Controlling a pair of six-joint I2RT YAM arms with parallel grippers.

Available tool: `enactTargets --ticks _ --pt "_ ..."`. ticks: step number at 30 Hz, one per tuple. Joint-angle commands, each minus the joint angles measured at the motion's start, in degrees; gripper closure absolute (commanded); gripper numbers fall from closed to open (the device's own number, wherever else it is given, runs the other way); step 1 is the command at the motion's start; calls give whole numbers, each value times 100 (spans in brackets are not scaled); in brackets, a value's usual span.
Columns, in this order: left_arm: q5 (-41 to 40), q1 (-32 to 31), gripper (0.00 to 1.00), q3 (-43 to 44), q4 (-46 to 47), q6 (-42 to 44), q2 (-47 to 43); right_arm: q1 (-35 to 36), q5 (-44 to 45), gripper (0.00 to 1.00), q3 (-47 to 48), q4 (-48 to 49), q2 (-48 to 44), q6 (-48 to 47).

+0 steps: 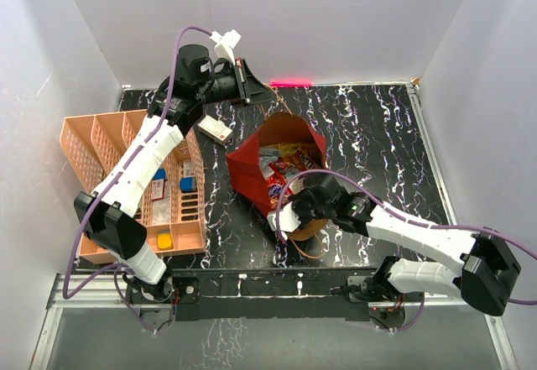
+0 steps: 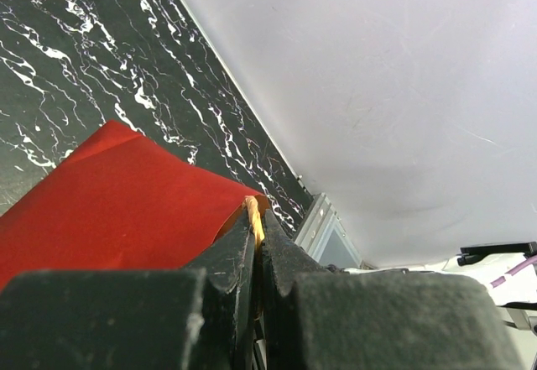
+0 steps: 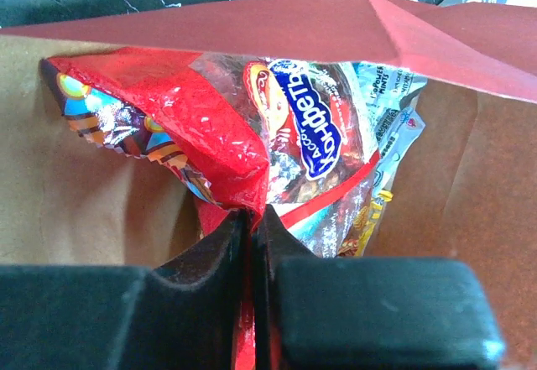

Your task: Take the snacks out of the paper bag

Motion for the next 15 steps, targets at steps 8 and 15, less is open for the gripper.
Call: enactTargets --ticks 8,15 --pt "-21 89 100 -378 236 165 -511 -11 -499 92 748 522 -732 1255" --pt "-102 89 100 -499 143 270 -784 -9 179 92 1265 1027 -904 3004"
